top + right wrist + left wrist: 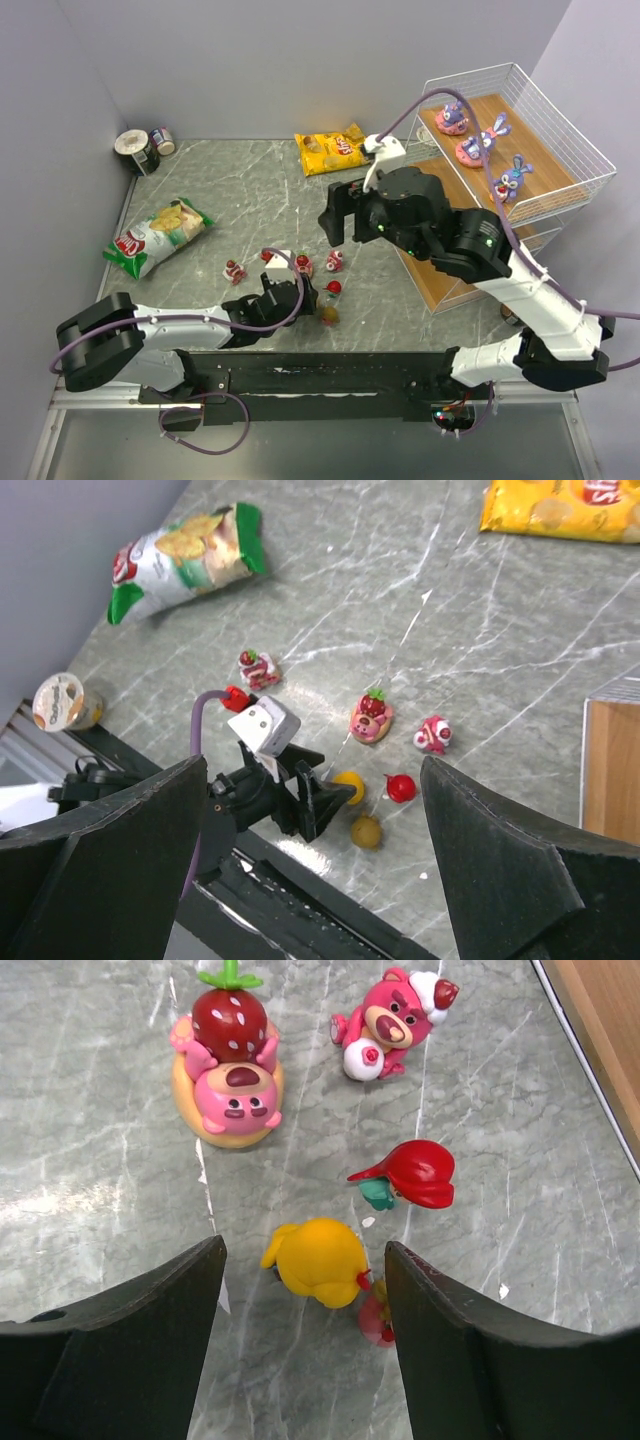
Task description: Place and organize the plastic toys onto the shelf
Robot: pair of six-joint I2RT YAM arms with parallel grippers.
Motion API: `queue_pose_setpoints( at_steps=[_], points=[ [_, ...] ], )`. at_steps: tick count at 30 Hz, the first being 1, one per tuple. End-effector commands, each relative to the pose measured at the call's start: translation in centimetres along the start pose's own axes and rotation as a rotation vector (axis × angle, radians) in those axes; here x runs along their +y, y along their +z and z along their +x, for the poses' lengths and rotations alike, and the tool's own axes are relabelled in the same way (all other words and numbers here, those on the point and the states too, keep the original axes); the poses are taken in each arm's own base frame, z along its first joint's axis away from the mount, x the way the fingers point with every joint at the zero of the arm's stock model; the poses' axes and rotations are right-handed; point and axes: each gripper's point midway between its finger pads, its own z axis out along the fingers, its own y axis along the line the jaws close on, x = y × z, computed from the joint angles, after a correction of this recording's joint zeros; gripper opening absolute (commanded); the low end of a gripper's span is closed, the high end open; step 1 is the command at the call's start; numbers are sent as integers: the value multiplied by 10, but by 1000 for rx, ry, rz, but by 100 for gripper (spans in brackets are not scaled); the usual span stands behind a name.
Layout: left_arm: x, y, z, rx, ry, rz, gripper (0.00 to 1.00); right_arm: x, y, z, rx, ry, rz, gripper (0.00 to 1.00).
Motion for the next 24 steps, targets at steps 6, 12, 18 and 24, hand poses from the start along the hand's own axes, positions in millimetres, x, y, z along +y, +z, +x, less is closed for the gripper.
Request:
queue_pose_setpoints(
  at_steps=[6,12,18,24],
  points=[
    [-14,10,9,10,-15,41,70,-18,-30,-25,-105,70,22,93],
    [-10,13,15,17,-14,36,68,-19,-31,-18,-96,76,15,93],
    [-9,19,18,10,10,28,63,-21,-33,-17,-92,73,20,93],
    [-10,23,17,3,30,16,43,-22,-37,-22,-105,76,22,93]
  ],
)
